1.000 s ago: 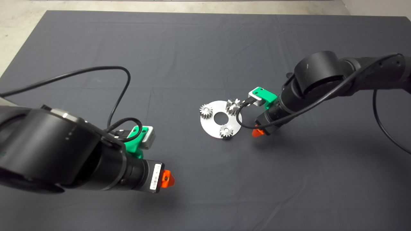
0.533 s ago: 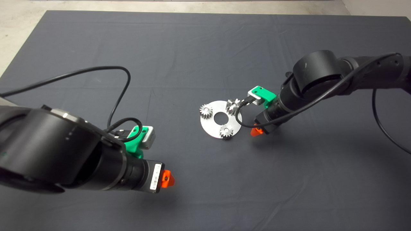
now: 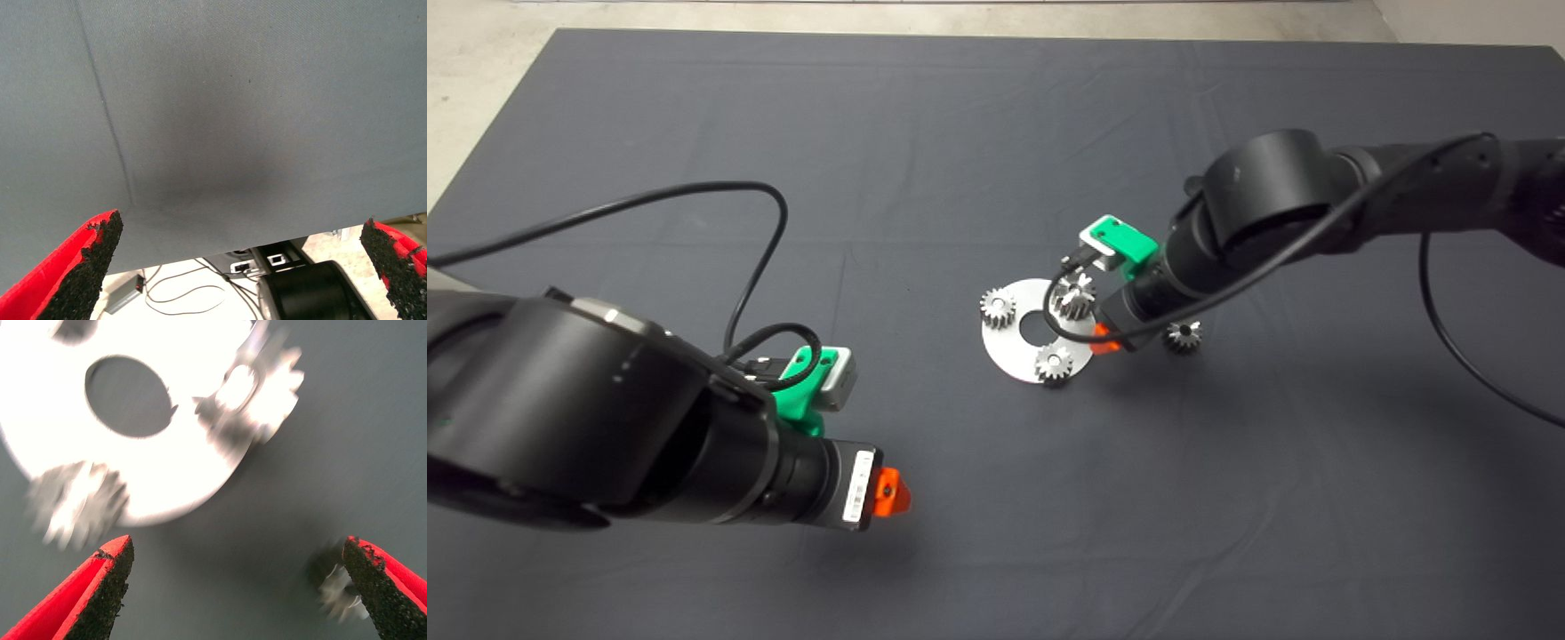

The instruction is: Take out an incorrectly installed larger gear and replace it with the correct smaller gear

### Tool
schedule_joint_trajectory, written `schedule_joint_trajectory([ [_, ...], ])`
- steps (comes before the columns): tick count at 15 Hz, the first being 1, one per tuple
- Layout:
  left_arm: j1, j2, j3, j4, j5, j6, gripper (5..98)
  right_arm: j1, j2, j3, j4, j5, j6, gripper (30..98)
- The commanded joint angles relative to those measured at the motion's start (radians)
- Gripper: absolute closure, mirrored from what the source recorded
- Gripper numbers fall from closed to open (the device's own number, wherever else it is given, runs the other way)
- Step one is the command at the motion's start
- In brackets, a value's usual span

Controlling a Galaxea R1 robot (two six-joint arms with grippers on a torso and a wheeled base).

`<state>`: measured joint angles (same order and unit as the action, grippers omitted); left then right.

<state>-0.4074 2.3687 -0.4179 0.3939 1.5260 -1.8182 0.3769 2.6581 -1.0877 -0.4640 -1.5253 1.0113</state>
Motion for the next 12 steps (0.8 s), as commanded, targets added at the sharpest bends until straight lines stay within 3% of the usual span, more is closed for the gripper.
schedule_joint_trajectory([
  [1,-0.008,0.004,-0.013,-0.001,0.016,0.014,11.5,0.109,0.084,-0.22,0.132,-0.107,-0.003,45.1],
  [4,-0.008,0.004,-0.013,-0.001,0.016,0.014,11.5,0.109,0.132,-0.354,0.187,-0.108,-0.03,45.1],
  [12,-0.008,0.011,-0.022,-0.001,0.016,0.017,11.5,0.165,0.165,-0.449,0.401,-0.108,-0.069,45.1],
])
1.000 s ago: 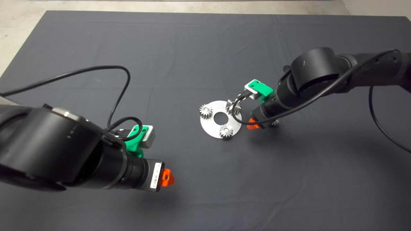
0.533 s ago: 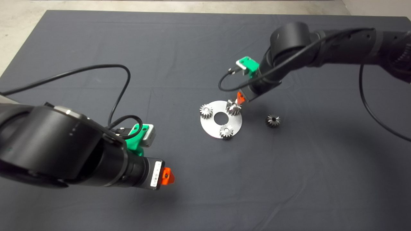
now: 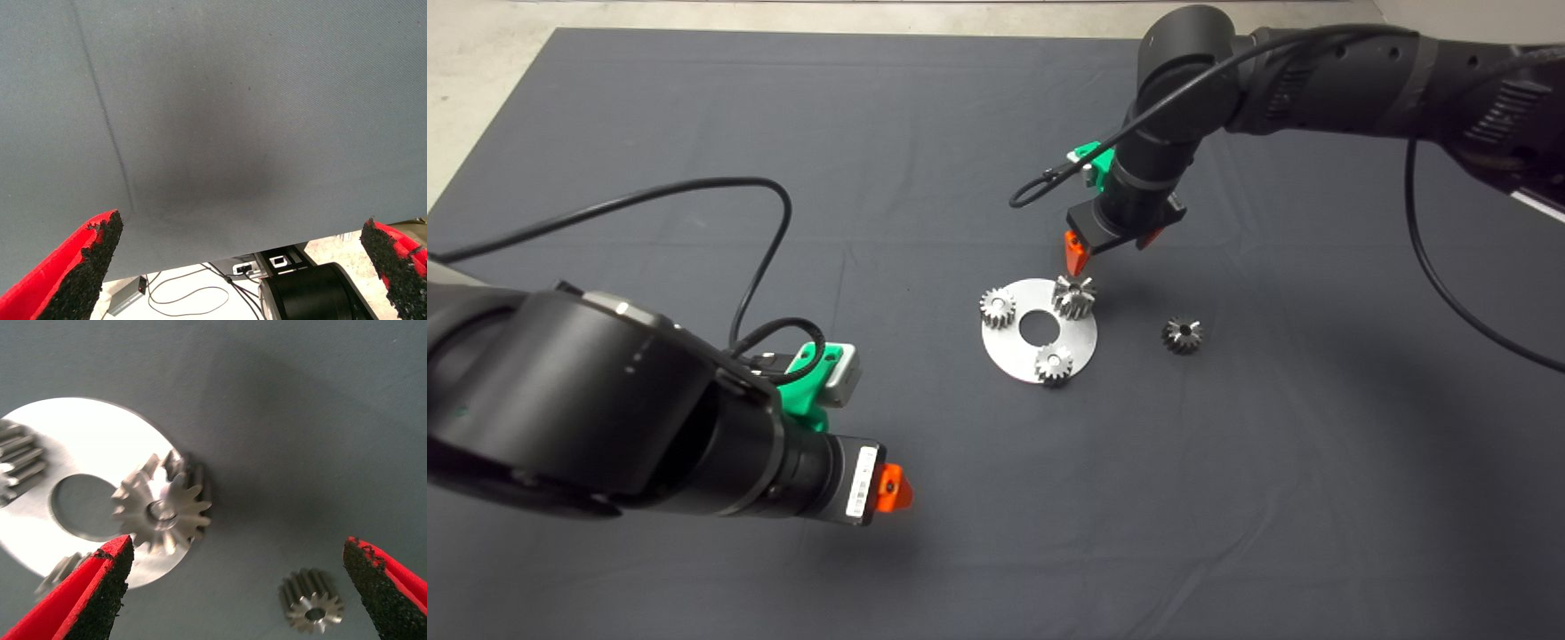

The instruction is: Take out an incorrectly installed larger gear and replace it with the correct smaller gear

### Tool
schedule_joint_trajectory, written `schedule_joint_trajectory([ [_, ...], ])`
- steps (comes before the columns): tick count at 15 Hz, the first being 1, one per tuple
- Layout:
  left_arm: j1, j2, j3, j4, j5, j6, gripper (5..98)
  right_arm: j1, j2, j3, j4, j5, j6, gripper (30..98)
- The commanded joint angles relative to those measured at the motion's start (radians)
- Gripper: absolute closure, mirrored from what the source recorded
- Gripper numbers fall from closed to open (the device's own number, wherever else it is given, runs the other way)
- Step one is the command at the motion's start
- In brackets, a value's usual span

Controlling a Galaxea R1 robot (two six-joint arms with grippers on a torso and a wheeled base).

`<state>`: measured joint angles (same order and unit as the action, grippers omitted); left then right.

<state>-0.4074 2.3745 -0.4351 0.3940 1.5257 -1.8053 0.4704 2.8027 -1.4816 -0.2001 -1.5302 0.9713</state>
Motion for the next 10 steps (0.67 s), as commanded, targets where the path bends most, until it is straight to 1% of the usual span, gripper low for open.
schedule_joint_trajectory([
  [1,-0.008,0.007,-0.005,-0.001,0.016,0.006,11.5,0.071,0.023,-0.057,0.153,-0.102,-0.031,45.1],
  [4,-0.008,0.007,-0.005,-0.001,0.014,0.006,11.5,0.065,0.058,-0.059,0.156,-0.1,-0.036,45.1],
  [10,-0.008,0.004,-0.002,0.0,0.016,0.006,11.5,-0.007,0.074,-0.043,0.144,-0.1,-0.028,45.1],
])
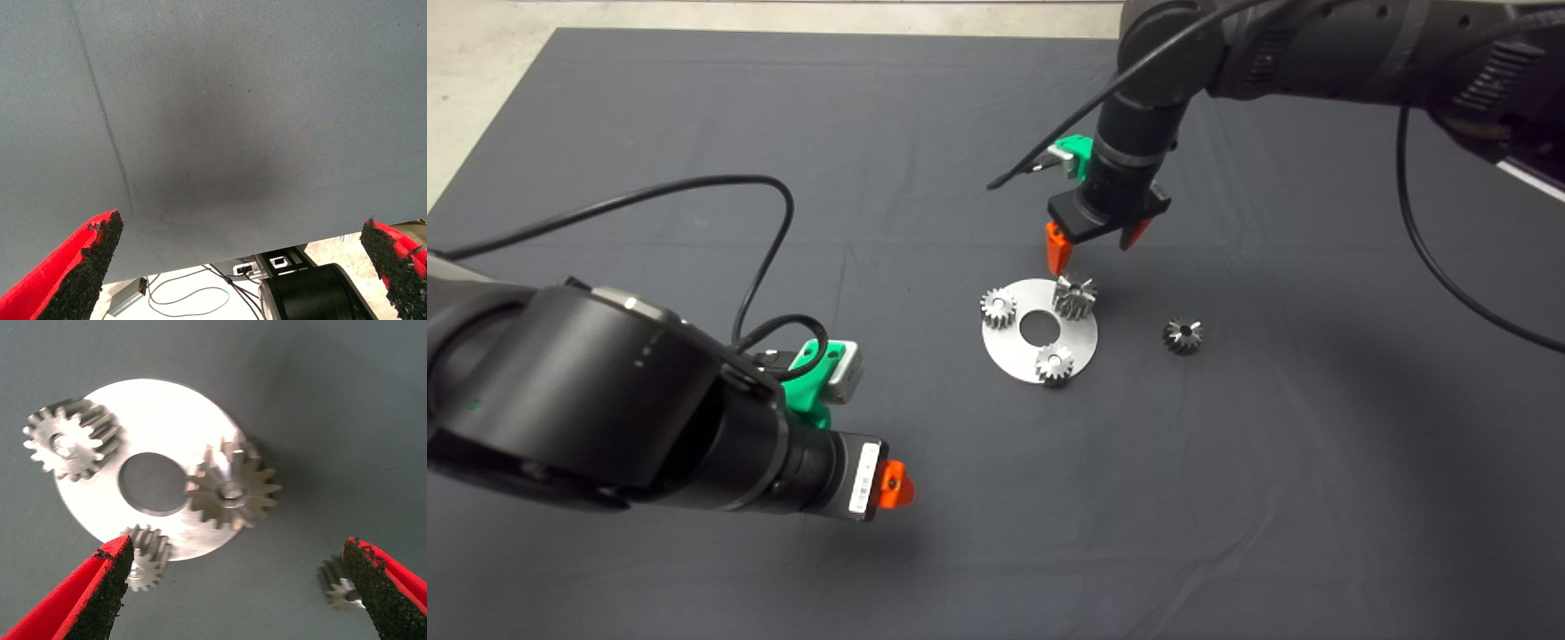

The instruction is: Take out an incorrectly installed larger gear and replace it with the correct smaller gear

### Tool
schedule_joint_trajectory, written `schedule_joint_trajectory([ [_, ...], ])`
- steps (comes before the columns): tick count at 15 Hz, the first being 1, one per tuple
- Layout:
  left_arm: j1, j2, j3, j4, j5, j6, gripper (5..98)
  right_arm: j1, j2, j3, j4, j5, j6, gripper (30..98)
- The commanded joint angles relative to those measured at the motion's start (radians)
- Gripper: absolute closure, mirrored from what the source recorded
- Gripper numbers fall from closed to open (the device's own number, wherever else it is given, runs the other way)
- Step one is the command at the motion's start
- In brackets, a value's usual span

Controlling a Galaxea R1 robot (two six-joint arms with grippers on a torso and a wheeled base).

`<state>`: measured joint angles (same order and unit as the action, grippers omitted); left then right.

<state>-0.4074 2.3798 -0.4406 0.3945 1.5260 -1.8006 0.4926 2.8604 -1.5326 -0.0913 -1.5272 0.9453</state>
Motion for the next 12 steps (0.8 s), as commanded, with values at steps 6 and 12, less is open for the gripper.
schedule_joint_trajectory([
  [6,-0.008,-0.004,0.002,0.001,0.017,0.003,11.5,-0.078,0.014,0.114,-0.124,-0.108,0.004,45.1],
  [12,-0.008,-0.007,-0.001,0.015,0.017,0.01,11.5,-0.083,0.008,0.094,-0.205,-0.11,0.004,45.1],
])
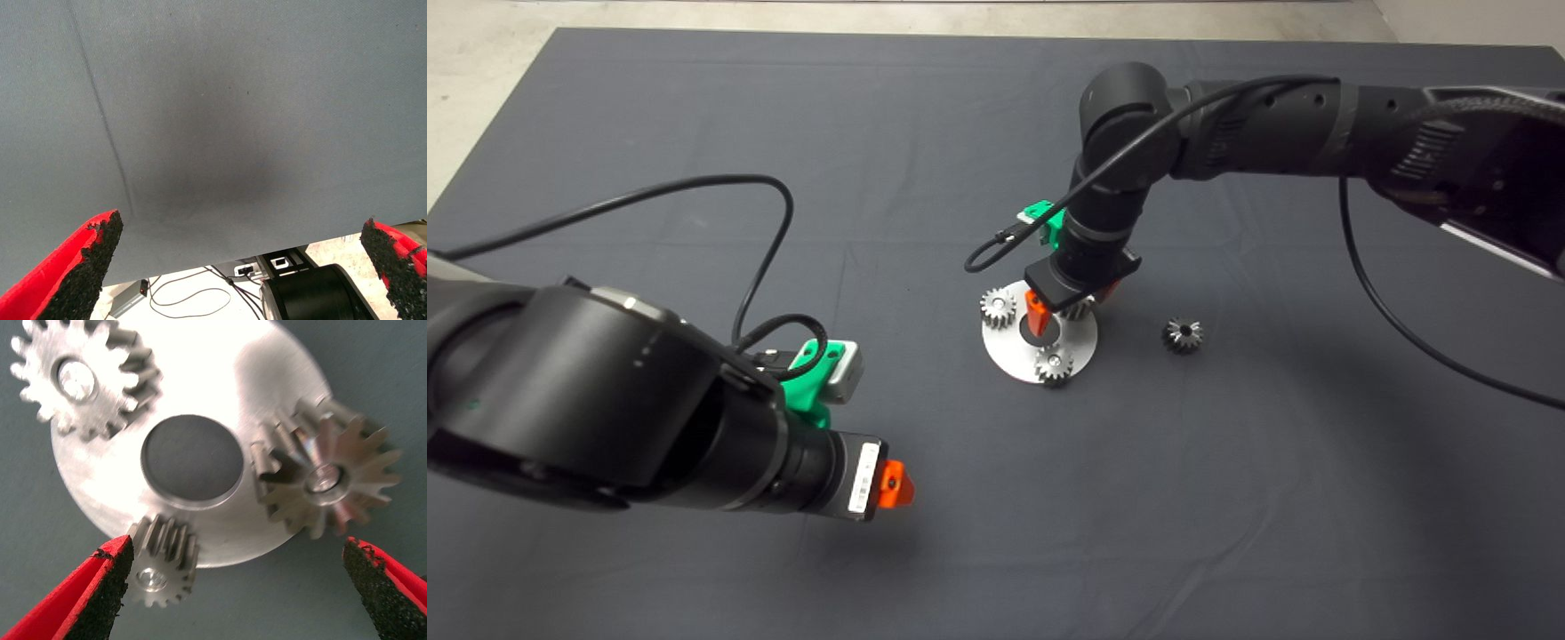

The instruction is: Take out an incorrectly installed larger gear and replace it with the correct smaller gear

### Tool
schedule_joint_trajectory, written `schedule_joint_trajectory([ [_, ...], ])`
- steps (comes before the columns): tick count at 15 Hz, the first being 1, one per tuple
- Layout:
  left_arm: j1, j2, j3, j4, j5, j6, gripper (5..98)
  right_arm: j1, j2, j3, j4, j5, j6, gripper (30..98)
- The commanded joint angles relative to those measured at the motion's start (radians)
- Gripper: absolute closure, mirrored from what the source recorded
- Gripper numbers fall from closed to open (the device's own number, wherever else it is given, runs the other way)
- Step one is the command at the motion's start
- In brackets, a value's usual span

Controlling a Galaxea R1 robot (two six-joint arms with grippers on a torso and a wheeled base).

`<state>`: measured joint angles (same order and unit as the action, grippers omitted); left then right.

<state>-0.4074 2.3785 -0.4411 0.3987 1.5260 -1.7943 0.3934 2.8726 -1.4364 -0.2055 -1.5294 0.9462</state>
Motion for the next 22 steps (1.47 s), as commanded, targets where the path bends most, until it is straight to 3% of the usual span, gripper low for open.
schedule_joint_trajectory([
  [1,-0.008,-0.003,-0.003,0.012,0.017,0.004,11.5,0.018,-0.005,-0.021,-0.091,-0.11,0.0,45.1],
  [14,-0.008,-0.006,0.001,0.023,0.016,0.004,11.5,-0.007,0.008,-0.061,-0.126,-0.114,-0.004,45.1],
  [22,-0.007,-0.008,0.001,0.024,0.017,0.004,11.5,-0.033,0.001,-0.057,-0.204,-0.114,-0.004,45.1],
])
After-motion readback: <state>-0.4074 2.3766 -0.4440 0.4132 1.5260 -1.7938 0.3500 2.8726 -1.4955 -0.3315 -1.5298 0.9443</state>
